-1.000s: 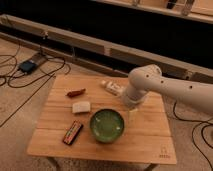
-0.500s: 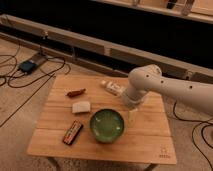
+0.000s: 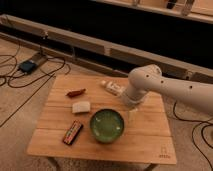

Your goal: Drag the ceramic bowl in a circle

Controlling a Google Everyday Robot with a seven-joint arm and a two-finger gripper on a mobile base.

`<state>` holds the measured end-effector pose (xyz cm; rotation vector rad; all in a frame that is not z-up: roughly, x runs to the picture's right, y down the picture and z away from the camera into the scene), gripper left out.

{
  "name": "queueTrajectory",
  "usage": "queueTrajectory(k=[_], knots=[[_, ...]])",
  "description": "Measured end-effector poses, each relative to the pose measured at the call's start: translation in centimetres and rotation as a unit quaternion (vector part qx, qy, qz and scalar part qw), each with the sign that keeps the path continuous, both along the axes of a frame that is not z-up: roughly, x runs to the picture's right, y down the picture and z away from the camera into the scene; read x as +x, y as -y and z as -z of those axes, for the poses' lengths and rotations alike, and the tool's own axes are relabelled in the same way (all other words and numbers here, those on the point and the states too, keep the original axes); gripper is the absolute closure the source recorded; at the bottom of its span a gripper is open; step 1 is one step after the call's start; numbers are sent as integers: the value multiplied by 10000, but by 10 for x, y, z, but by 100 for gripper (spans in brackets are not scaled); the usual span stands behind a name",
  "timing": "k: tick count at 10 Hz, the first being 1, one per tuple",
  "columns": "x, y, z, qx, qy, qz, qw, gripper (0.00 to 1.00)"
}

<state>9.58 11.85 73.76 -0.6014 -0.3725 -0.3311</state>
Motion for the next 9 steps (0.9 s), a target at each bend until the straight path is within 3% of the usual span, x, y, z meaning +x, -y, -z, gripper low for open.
queueTrajectory(k=[2,5,9], knots=[[1,-3,-1,33,26,58,10000,20],[0,-24,2,279,249,294,9989,20],[-11,-67,7,315,483,539,9969,20]])
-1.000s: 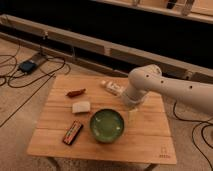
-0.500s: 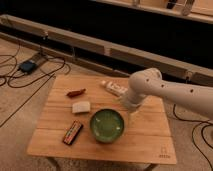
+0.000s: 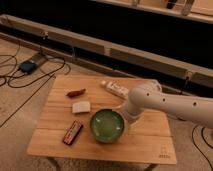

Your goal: Drag the ceramic bowl in a circle

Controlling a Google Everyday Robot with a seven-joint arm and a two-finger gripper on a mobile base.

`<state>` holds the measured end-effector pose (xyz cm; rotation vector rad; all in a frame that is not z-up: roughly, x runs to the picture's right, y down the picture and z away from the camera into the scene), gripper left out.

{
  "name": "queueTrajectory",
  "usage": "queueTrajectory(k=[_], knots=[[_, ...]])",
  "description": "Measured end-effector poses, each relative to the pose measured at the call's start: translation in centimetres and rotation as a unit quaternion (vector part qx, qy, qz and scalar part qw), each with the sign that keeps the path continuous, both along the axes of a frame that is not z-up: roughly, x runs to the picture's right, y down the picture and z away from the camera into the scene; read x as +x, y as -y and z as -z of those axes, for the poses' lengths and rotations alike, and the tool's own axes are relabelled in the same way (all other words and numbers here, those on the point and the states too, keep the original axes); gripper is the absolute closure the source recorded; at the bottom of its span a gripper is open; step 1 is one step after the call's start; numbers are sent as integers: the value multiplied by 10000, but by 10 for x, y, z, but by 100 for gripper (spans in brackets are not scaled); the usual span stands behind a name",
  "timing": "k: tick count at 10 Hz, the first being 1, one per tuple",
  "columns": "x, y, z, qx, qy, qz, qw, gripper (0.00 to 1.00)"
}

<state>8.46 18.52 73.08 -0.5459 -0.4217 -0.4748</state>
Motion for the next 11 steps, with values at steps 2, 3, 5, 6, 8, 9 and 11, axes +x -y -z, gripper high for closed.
queueTrajectory(k=[2,3,5,6,8,9,11], knots=[[-8,-21,-4,-56,57,68,9999,20],[-9,-27,-7,-51,60,84,9999,20],[-14,-40,-16,-14,59,73,10000,20],[-16,-46,-20,-3,56,66,10000,20],[-20,-57,-31,52,30,86,9999,20],[-21,-61,-34,41,14,68,10000,20],[-19,-69,-44,70,-95,54,9999,24]])
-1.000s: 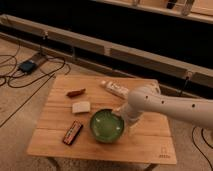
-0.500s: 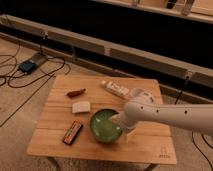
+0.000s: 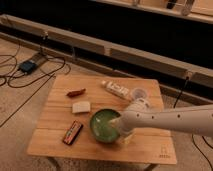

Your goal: Drag the ceramic bowl in a circle

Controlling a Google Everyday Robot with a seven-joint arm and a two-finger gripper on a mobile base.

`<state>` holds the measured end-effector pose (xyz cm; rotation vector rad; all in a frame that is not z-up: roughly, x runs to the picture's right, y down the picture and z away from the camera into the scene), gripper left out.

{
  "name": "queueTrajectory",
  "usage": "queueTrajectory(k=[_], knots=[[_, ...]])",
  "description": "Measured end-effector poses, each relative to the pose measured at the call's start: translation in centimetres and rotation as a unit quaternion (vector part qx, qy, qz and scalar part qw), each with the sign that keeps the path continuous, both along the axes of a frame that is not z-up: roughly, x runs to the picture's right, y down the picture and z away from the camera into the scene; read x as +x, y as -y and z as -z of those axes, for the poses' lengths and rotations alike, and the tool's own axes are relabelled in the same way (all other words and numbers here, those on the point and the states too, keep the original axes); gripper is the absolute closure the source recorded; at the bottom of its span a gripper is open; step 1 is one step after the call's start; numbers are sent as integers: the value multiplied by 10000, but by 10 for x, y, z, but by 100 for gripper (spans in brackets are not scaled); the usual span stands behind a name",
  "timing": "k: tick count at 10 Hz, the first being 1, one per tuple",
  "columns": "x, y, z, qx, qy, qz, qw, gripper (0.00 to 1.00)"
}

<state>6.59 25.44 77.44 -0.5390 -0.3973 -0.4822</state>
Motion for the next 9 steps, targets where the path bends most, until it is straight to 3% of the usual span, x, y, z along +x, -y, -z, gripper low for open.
queueTrajectory(k=[7,9], knots=[[2,-10,-8,-48,-179,-29,9998,89],[6,-4,1,-90,-182,-142,9997,91]])
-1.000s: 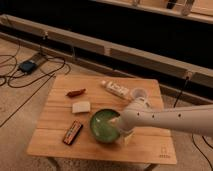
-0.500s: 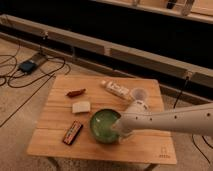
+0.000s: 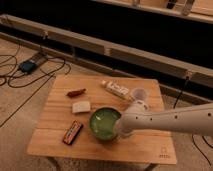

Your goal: Drag the ceramic bowl in a circle

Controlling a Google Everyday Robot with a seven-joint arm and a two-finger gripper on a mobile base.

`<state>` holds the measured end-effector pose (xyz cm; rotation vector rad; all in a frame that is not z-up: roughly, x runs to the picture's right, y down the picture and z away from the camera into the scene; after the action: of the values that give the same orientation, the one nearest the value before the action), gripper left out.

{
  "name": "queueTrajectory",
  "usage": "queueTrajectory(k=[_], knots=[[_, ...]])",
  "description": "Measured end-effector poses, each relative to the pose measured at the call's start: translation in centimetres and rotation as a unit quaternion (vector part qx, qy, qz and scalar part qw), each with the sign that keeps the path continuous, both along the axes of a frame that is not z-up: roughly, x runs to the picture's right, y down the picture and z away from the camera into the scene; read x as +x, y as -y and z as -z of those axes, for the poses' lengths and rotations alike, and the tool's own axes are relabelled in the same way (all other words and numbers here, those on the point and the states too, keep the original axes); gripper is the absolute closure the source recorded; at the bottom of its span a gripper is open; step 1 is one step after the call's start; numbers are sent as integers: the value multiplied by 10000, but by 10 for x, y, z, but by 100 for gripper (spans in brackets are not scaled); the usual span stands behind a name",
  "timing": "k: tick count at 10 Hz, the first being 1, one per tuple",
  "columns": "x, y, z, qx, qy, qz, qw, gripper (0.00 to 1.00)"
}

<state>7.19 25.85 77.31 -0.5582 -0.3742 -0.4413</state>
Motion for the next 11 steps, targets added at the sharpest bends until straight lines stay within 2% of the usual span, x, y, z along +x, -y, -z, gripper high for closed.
queueTrajectory(k=[4,6,9,11], knots=[[27,27,29,-64,-39,-165,9998,91],[28,37,34,-98,6,-81,9999,91],[-5,35,45,-196,372,217,9989,91],[-29,22,62,-331,673,391,9964,91]])
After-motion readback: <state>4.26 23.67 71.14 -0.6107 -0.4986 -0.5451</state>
